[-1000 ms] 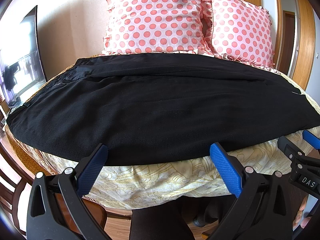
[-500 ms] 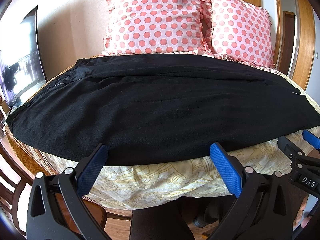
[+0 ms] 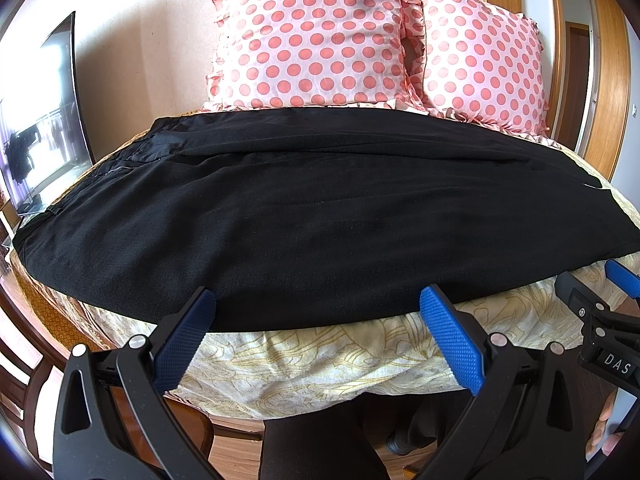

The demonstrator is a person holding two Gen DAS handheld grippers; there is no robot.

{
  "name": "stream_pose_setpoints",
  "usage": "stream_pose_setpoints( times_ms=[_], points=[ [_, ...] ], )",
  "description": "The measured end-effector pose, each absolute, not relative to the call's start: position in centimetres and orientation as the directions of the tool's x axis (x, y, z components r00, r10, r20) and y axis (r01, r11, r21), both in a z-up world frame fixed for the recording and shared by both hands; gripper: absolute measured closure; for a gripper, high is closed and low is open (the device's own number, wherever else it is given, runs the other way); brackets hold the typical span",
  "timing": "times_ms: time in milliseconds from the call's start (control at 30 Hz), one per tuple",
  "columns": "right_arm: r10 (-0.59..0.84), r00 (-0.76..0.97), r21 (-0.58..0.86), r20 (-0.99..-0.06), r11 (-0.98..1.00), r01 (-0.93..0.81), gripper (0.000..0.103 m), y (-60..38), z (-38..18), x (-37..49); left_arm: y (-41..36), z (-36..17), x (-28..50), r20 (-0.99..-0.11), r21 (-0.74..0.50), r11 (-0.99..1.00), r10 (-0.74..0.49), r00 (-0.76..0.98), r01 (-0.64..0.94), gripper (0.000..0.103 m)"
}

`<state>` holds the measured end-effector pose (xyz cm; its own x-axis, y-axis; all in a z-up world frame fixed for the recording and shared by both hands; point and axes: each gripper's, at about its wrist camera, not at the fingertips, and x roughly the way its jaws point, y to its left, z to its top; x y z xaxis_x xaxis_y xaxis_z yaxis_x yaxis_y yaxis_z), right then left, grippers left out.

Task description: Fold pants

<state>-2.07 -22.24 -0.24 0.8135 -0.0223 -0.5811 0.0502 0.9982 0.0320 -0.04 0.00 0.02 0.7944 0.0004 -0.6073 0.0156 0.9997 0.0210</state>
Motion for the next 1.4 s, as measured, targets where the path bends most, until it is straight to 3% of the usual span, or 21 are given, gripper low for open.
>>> stream_pose_setpoints(
  times_ms=[667, 800, 900, 1100, 1233, 1400],
  points=[
    [-0.002, 0.816, 0.023, -0.578, 1.000, 0.019, 0.001, -22.3, -0.2, -2.1, -0.2, 0.1, -0.1, -0.615, 0.023, 0.999, -0.005, 0.789, 0.024, 0.002],
    [0.100, 0.799, 0.064, -0.593, 0.995, -0.077, 0.001, -22.9, 0.3, -2.7, 0.3, 0.5, 0.6, -0.646, 0.011, 0.998, -0.038, 0.762, 0.059, 0.002],
    [0.191, 0.823, 0.159, -0.536, 0.980, -0.124, 0.001, -26.1, 2.8, -3.5, 1.0, 1.7, 0.5, -0.639, -0.042, 0.992, -0.117, 0.760, 0.117, 0.002],
    [-0.005, 0.868, 0.101, -0.497, 0.993, 0.064, 0.001, -33.1, 9.1, 1.8, 1.9, 5.5, 3.1, -0.555, -0.028, 0.996, -0.086, 0.827, 0.085, 0.002],
    [-0.139, 0.823, 0.084, -0.551, 0.972, 0.220, 0.001, -38.5, 10.1, 10.9, 1.5, 7.3, 8.0, -0.506, 0.058, 0.998, 0.016, 0.862, 0.016, 0.002],
    [-0.308, 0.706, 0.010, -0.638, 0.913, 0.407, 0.001, -44.6, 8.9, 21.4, 1.7, 7.8, 13.7, -0.529, 0.080, 0.996, 0.071, 0.846, -0.034, 0.002]
  ],
)
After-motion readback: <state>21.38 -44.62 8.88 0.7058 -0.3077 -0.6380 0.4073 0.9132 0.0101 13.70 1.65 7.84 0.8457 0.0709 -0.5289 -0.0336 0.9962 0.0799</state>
